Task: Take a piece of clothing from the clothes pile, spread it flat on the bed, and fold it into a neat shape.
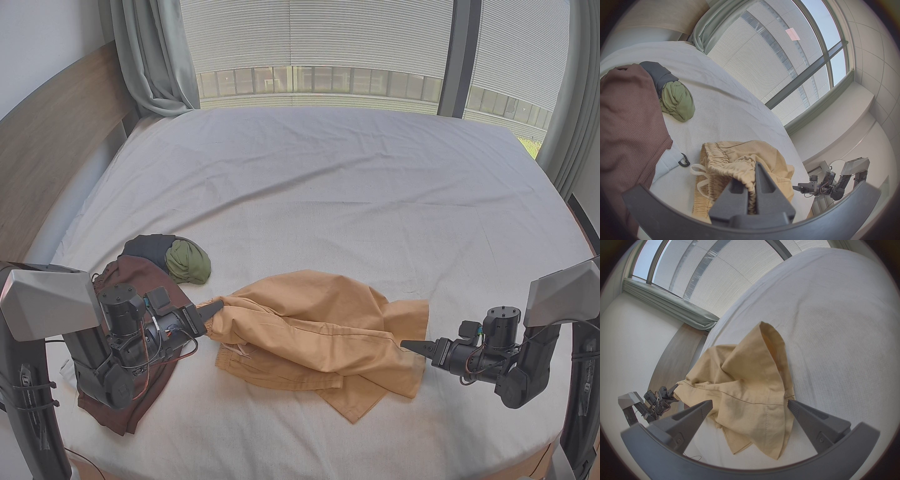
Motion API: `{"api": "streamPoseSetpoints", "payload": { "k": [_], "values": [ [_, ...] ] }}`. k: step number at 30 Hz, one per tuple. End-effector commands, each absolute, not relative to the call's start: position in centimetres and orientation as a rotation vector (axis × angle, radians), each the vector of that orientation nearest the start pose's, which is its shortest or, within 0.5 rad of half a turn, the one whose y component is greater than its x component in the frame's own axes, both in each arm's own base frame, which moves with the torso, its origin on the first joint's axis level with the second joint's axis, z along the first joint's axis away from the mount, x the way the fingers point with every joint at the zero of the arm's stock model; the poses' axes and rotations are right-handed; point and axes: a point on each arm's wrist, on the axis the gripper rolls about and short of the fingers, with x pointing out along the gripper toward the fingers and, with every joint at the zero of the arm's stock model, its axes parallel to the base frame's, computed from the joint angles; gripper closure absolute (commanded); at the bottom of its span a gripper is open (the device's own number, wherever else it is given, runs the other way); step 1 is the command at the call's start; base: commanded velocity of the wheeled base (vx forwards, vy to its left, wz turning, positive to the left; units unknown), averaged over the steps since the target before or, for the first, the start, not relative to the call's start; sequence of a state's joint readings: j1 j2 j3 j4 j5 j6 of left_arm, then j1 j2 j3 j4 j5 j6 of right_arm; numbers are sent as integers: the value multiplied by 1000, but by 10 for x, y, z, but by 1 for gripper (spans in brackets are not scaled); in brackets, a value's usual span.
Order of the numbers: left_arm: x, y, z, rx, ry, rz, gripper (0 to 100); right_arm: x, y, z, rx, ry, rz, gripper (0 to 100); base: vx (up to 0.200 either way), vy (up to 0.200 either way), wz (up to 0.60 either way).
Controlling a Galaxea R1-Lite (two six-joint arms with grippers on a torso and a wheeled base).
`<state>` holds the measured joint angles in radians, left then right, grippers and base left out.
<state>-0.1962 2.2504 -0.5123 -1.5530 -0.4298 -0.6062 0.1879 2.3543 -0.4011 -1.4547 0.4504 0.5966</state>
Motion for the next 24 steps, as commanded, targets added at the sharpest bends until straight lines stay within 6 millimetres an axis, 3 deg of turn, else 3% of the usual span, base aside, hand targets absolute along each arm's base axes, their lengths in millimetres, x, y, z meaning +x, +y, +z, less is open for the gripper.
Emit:
{"api": "streamPoseSetpoints", "payload": {
  "k": [1, 10, 14, 22, 23, 24],
  "values": [
    [325, -74, 29, -608, 373, -548, 100, 297, 72, -29, 633, 689, 472, 0, 0, 0, 0],
    [326, -74, 26, -606, 379, -544, 100, 293, 87, -15, 685, 641, 536, 0, 0, 0, 0],
    [325, -73, 26, -606, 378, -543, 100, 287, 84, -4, 695, 642, 588, 0, 0, 0, 0],
    [326, -73, 26, -606, 377, -543, 100, 295, 75, -26, 709, 682, 551, 0, 0, 0, 0],
    [326, -73, 26, -606, 377, -543, 100, 295, 74, -28, 710, 689, 548, 100, 0, 0, 0],
    [326, -73, 26, -606, 377, -543, 100, 295, 74, -29, 711, 693, 545, 100, 0, 0, 0]
  ]
}}
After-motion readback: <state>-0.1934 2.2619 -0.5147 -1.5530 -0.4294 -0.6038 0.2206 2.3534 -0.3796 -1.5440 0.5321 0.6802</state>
